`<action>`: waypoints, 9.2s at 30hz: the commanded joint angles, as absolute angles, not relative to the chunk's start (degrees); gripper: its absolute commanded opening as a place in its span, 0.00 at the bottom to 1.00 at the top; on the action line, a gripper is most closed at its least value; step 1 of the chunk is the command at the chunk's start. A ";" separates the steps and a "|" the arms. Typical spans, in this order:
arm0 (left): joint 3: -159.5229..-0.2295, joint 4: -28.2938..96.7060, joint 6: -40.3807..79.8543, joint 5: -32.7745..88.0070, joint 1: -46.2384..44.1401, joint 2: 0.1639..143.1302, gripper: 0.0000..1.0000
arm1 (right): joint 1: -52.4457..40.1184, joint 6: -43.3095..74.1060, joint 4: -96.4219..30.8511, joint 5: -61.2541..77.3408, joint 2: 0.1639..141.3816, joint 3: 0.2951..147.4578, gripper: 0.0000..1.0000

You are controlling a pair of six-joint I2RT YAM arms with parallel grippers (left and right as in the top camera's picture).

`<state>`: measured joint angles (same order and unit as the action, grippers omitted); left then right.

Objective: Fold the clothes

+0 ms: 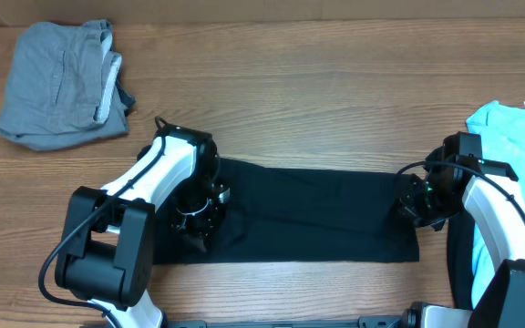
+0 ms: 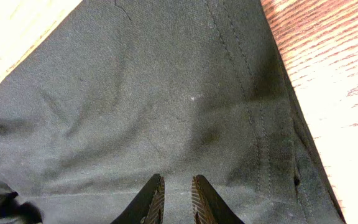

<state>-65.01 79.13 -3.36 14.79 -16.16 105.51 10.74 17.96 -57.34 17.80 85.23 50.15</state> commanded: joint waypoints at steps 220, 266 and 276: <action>-83.53 75.22 0.82 6.02 3.03 78.85 0.68 | -31.42 24.51 -39.44 24.01 93.84 66.04 0.35; -70.81 77.38 10.57 5.96 3.05 79.07 1.00 | -28.18 34.74 -41.60 19.33 97.21 62.98 0.20; -53.43 62.02 17.93 5.93 7.92 83.61 1.00 | -23.22 33.01 -46.37 25.76 103.63 62.98 0.17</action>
<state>-56.21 65.58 13.65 5.52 4.95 81.49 -23.77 34.89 -46.57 22.06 102.61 62.04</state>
